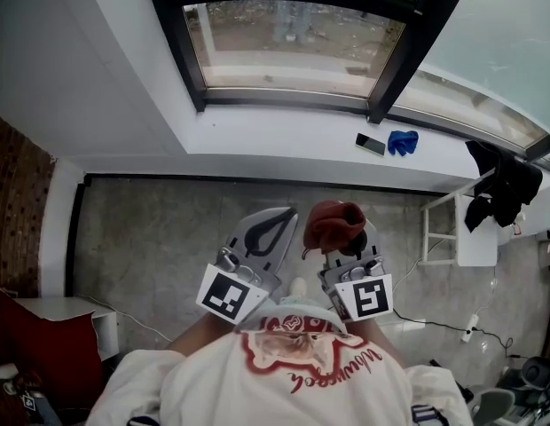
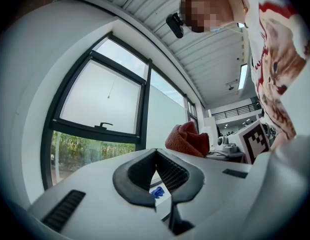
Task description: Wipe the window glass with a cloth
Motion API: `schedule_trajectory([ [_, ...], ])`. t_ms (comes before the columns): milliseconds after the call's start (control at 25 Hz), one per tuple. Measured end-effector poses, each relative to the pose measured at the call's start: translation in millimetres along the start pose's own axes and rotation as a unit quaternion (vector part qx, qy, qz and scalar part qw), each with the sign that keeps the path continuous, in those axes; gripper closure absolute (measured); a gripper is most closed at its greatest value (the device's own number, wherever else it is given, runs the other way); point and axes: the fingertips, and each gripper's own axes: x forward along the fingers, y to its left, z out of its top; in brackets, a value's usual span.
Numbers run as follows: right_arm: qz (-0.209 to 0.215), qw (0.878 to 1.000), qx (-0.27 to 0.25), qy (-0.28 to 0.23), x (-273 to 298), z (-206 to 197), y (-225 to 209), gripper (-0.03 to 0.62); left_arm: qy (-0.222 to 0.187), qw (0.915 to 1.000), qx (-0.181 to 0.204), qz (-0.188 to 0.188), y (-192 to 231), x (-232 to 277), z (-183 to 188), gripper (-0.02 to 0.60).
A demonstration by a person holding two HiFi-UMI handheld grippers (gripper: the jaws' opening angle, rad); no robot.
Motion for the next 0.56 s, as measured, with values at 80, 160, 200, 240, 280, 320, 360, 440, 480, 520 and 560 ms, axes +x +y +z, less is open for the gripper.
schedule_trajectory([
  [80, 0.001, 1.000, -0.003, 0.000, 0.7, -0.2, 1.0, 0.508, -0.001, 1.0000, -0.004, 0.001, 1.2, 0.1, 0.3, 0.563],
  [160, 0.005, 1.000, -0.011, -0.003, 2.2, 2.2, 4.5, 0.508, -0.002, 1.0000, -0.006, 0.002, 2.9, -0.6, 0.9, 0.563],
  [200, 0.008, 1.000, -0.014, -0.005, 2.9, 3.6, 6.1, 0.508, -0.003, 1.0000, -0.006, 0.002, 3.3, -0.6, 1.3, 0.563],
  [240, 0.010, 1.000, -0.017, -0.006, 3.4, 4.8, 7.1, 0.508, -0.004, 1.0000, -0.006, 0.002, 3.3, -0.2, 1.5, 0.563],
  [280, 0.012, 1.000, -0.021, -0.006, 3.7, 5.6, 7.6, 0.508, -0.004, 1.0000, -0.007, 0.001, 3.0, 0.5, 1.6, 0.563],
  [320, 0.013, 1.000, -0.024, -0.006, 3.9, 6.2, 8.0, 0.508, -0.004, 1.0000, -0.009, -0.001, 2.6, 1.5, 1.5, 0.563],
  [360, 0.014, 1.000, -0.027, -0.006, 4.0, 6.3, 8.3, 0.508, -0.004, 0.9999, -0.012, -0.002, 2.4, 2.5, 1.4, 0.563],
  [440, 0.016, 0.999, -0.030, -0.004, 4.1, 5.1, 8.7, 0.508, -0.004, 0.9998, -0.019, -0.004, 3.0, 4.0, 1.3, 0.563],
  [480, 0.016, 0.999, -0.030, -0.003, 4.3, 4.0, 8.6, 0.508, -0.005, 0.9998, -0.020, -0.004, 3.4, 4.8, 1.6, 0.563],
  [520, 0.017, 0.999, -0.030, -0.001, 4.6, 2.9, 8.5, 0.508, -0.006, 0.9998, -0.020, -0.005, 3.8, 5.6, 2.1, 0.563],
  [560, 0.018, 0.999, -0.029, 0.000, 4.9, 1.8, 8.3, 0.508, -0.007, 0.9998, -0.020, -0.006, 4.1, 6.5, 2.6, 0.563],
])
